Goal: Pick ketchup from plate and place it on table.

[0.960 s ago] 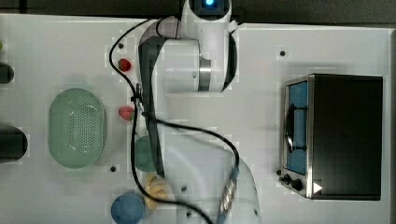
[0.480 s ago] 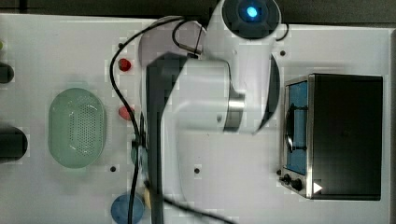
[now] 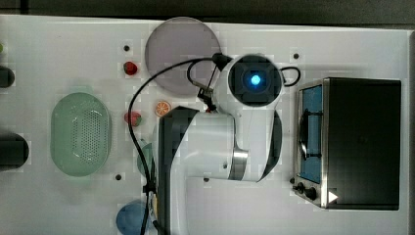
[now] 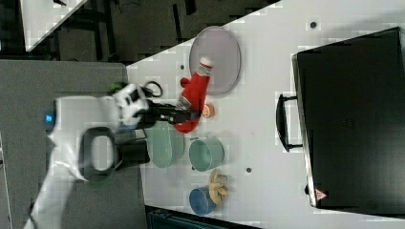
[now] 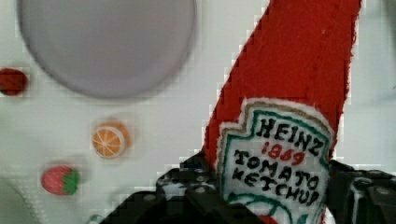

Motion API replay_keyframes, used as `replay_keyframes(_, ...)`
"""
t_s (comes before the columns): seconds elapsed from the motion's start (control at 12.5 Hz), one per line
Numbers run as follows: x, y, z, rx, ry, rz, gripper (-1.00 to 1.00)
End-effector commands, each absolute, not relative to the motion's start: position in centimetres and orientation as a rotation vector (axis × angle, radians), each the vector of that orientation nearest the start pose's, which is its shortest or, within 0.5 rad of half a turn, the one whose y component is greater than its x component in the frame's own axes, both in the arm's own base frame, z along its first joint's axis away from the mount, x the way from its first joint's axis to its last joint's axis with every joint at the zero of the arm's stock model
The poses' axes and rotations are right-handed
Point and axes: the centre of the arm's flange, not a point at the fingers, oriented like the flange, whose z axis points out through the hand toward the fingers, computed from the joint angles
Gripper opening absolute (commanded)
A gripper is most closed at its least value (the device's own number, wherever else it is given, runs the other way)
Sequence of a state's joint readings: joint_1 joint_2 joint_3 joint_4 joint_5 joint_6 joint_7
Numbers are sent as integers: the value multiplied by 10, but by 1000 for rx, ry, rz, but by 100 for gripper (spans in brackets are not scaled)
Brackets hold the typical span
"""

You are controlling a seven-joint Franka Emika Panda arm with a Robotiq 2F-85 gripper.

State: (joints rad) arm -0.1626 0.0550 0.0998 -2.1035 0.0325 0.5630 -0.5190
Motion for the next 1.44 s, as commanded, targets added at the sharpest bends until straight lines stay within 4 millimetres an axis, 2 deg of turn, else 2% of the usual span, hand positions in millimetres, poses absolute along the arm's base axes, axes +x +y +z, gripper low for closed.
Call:
replay_keyframes(0.08, 524, -36, 327, -3042, 666, 107, 27)
replay_keyframes(0.4, 507, -35, 266, -3038, 672, 112, 27)
replay_keyframes(0.72, 505, -34, 224, -3031, 676, 128, 27)
replay_keyframes(0.8, 505, -35, 216, -3029, 679, 130, 32)
replay_keyframes(0.88, 505, -35, 213, -3029, 679, 128, 52)
replay_keyframes(1.04, 506, -34, 216, -3029, 675, 123, 96)
replay_keyframes(1.2, 513, -32, 235, -3029, 666, 60, 100)
replay_keyframes(1.44, 538, -31, 302, -3019, 658, -113, 100)
